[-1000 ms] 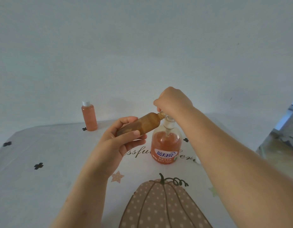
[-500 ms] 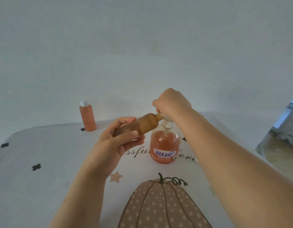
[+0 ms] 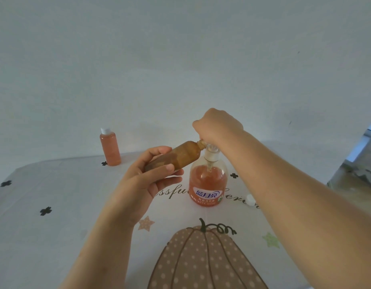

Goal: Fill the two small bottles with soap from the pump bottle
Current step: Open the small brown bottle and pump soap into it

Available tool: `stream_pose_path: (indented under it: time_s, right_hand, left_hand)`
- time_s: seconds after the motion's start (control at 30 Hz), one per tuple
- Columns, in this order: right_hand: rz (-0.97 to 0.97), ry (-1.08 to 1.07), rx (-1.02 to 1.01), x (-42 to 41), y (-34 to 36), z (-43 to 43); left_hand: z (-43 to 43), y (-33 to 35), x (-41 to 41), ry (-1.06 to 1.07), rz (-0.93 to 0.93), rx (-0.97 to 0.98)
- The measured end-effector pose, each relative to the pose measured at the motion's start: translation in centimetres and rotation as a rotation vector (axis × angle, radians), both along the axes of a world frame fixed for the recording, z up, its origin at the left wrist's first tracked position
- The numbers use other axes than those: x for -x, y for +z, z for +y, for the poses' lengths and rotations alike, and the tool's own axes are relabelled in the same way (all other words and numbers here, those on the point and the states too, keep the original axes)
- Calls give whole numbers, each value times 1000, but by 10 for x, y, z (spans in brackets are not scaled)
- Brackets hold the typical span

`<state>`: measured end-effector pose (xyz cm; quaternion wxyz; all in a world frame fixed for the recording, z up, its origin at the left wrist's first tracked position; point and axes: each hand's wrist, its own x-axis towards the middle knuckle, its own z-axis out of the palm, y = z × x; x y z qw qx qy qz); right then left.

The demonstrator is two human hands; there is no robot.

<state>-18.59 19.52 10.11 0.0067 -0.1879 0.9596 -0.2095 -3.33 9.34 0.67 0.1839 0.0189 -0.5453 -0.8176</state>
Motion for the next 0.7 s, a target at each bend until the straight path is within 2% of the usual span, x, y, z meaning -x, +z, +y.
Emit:
stream_pose_path:
  time_s: [0.4,0.57,0.7]
  right_hand:
    - [-17,-23,15,-2,-12,-1]
    - [95,3,18,-4,-5,2]
    - [167,14,-59,-5,4,4]
  left_hand:
    - [-3,-3,1,4,-23,22]
    - [-2,-1,-2,-2,4,17]
    - [0,2,-3,-9,18,13]
